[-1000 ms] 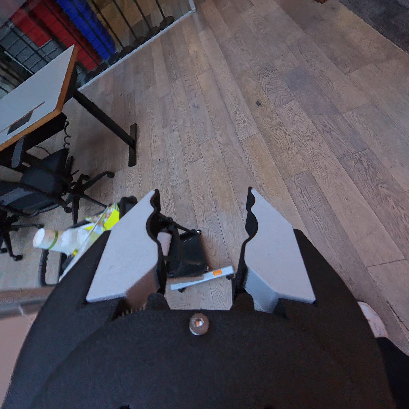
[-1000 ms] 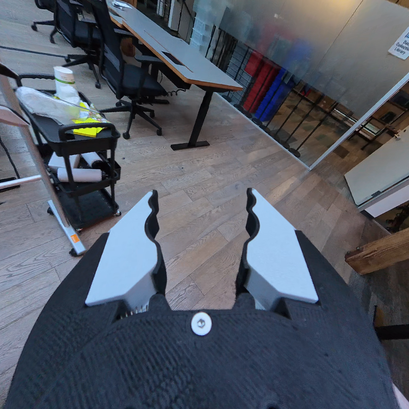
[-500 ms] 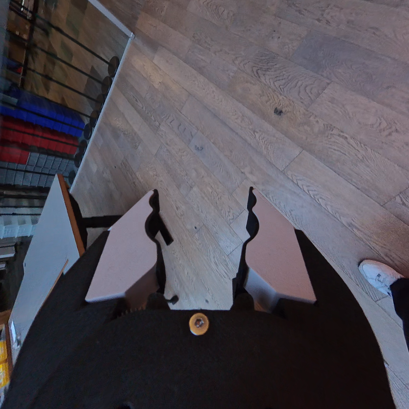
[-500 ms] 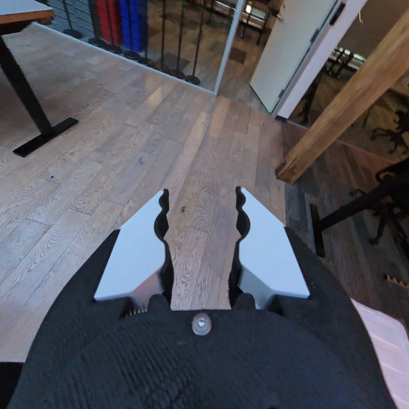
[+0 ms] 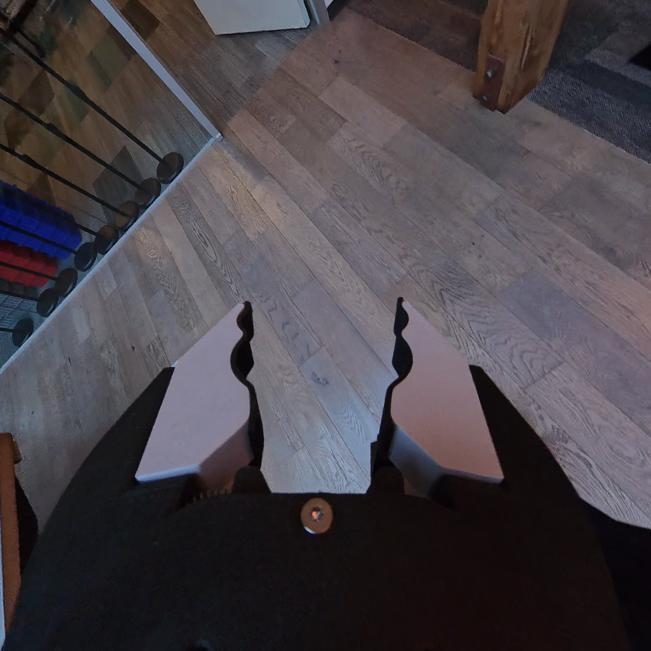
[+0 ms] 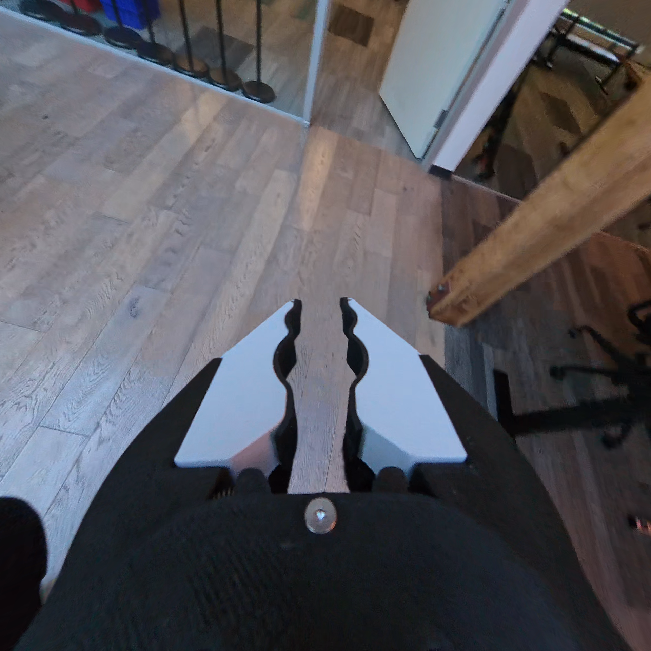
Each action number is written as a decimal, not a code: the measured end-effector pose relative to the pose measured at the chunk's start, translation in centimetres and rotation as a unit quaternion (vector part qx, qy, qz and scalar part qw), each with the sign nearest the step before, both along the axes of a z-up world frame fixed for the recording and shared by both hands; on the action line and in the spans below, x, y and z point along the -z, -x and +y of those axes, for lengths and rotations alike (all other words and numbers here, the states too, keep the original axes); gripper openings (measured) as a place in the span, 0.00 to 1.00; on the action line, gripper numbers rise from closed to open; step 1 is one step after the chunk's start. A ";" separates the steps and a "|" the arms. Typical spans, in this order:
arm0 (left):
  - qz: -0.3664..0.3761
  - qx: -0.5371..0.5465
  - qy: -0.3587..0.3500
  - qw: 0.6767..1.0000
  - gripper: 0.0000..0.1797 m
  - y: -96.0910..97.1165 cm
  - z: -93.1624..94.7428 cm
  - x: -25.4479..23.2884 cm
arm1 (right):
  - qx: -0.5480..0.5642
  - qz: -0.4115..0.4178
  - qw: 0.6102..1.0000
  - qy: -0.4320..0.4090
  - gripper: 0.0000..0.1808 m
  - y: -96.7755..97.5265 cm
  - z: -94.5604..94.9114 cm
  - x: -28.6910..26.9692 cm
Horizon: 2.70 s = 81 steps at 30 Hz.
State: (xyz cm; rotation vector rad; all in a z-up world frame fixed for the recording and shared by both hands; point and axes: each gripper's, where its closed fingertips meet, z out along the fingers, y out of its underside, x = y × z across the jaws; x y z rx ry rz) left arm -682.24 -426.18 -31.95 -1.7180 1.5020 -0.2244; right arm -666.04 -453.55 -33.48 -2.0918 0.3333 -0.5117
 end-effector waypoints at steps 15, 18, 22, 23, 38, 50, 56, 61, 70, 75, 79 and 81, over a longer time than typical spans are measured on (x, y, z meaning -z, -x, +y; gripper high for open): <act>-0.113 0.118 0.130 0.978 0.49 -48.4 42.7 -4.1 | -0.028 -0.070 0.989 0.124 0.28 -41.9 60.2 -3.9; -0.138 0.136 0.116 0.974 0.51 -58.0 52.1 -4.8 | 0.015 -0.059 0.993 0.104 0.32 -53.3 63.6 -4.2; -0.219 0.110 0.154 0.957 0.51 -69.4 65.8 -3.6 | 0.046 -0.013 0.999 0.000 0.32 -68.2 70.1 -3.6; -0.227 0.099 0.164 0.955 0.51 -71.6 69.0 -3.1 | 0.035 -0.009 0.999 -0.029 0.28 -71.5 72.8 -4.1; -0.220 0.155 0.103 0.958 0.45 -113.4 112.1 -2.3 | -0.127 -0.051 0.983 -0.123 0.20 -113.3 127.7 -11.6; -0.417 0.099 0.108 0.897 0.46 -160.4 161.1 -16.6 | -0.065 -0.055 0.996 0.029 0.23 -141.8 152.2 -6.2; -0.451 -0.033 0.074 0.889 0.45 -166.6 189.9 -19.1 | -0.223 -0.055 0.973 -0.012 0.25 -154.5 184.9 -8.4; -0.414 -0.106 0.037 0.903 0.45 -163.3 209.4 -18.2 | -0.360 -0.021 0.932 -0.036 0.25 -159.5 213.0 -9.6; -0.399 -0.141 0.055 0.904 0.44 -165.9 245.1 -14.2 | -0.282 0.034 0.958 -0.042 0.24 -176.8 248.5 -2.6; -0.388 -0.120 0.032 0.913 0.43 -172.0 266.0 -18.2 | -0.211 0.054 0.976 0.001 0.24 -187.6 261.2 -0.1; -0.427 -0.125 0.021 0.895 0.43 -175.8 282.8 -18.3 | -0.160 0.035 0.986 -0.016 0.22 -198.2 274.7 -0.1; -0.448 -0.137 0.029 0.883 0.41 -176.9 290.2 -17.0 | -0.169 0.018 0.985 -0.041 0.21 -202.6 284.1 -0.7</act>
